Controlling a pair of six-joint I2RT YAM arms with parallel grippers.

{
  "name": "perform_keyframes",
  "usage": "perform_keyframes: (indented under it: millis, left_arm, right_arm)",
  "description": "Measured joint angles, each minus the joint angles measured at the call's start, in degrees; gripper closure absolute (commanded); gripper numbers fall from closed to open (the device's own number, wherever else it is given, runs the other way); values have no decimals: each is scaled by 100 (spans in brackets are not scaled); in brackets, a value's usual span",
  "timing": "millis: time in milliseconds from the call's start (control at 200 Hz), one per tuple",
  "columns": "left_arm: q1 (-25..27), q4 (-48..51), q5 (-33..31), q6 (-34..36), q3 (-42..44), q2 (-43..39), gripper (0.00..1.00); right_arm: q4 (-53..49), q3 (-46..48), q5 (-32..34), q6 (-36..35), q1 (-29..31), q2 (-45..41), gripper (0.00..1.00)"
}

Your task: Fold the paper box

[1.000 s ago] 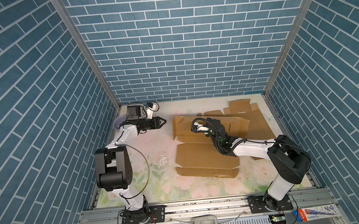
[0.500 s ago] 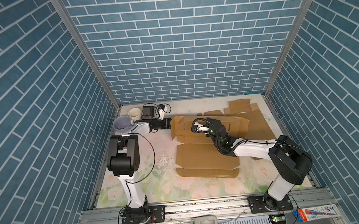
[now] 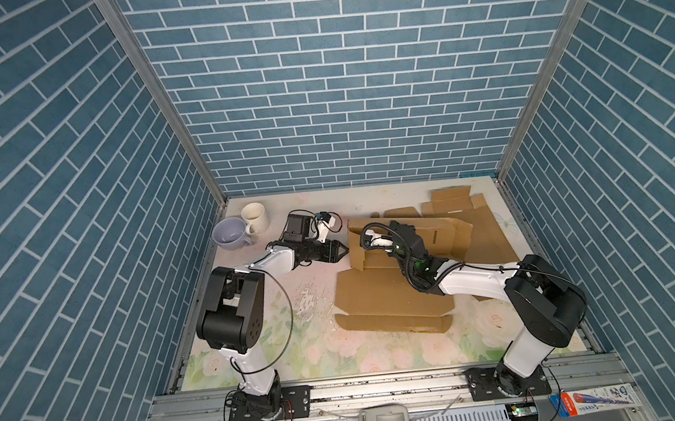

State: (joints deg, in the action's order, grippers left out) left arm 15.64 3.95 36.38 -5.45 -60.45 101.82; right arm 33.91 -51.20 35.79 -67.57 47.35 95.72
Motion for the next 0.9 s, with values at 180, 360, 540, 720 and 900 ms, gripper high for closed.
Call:
perform_keyframes:
  millis: [180,360,540,720,900]
  left_arm:
    - [13,-216,-184,-151,125,35,39]
    - [59,-592,-251,-243,219,35,39]
    - [90,-693,-271,-201,254,31,38]
    - [125,-573,-245,111,286,28,40]
    - [133,138,-319,693,76,28,38]
  right_arm:
    - [-2,17,96,11,98,0,100]
    - [-4,31,142,17,107,0,100]
    - [-35,48,149,22,107,0,100]
    - [-138,48,138,22,103,0,100]
    - [-223,48,96,22,74,0,100]
